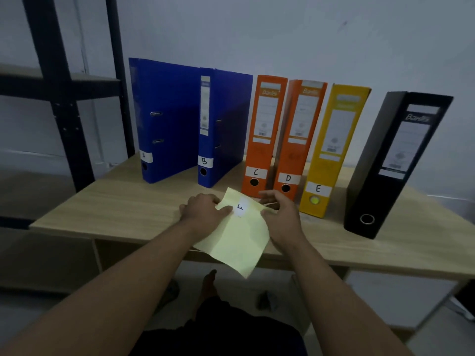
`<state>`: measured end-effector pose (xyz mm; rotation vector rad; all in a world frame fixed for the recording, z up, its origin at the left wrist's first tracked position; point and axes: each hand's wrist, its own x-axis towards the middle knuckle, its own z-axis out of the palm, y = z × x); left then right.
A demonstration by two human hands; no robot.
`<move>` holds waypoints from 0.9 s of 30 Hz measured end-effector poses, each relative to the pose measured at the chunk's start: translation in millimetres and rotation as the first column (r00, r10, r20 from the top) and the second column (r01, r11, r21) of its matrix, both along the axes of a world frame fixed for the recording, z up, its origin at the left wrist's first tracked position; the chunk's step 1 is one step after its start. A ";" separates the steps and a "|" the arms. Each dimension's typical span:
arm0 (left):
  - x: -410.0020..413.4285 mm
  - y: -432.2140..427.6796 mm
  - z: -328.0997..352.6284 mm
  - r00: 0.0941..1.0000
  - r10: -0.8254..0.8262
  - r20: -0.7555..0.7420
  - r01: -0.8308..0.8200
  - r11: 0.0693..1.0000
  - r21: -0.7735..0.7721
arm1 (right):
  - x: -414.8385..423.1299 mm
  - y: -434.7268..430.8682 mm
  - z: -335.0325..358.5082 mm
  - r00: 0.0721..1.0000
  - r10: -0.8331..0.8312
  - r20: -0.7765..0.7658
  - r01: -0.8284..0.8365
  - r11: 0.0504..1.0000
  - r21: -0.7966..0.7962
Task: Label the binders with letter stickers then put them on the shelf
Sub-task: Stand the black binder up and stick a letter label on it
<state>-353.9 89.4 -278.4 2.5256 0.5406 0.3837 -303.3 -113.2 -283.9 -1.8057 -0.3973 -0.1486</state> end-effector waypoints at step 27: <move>-2.7 -13.0 7.0 0.976 -0.059 0.211 0.169 0.816 -0.553 | -4.8 5.0 -8.8 0.878 0.100 0.469 0.125 0.897 -0.425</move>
